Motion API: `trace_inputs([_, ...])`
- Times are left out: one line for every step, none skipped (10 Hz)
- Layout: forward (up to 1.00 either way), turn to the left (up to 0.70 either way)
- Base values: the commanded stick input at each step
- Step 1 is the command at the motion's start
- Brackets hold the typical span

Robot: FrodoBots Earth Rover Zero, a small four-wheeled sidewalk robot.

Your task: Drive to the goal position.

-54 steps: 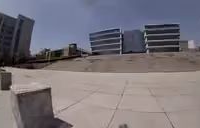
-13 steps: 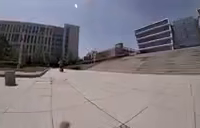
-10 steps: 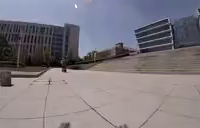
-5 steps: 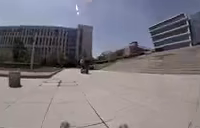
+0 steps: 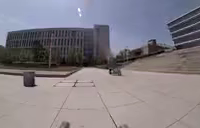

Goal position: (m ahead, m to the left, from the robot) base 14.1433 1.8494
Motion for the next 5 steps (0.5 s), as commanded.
trace_inputs([0.70,0.00])
trace_inputs([0.70,0.00])
trace_inputs([0.70,0.00])
trace_inputs([0.70,0.00])
trace_inputs([0.70,0.00])
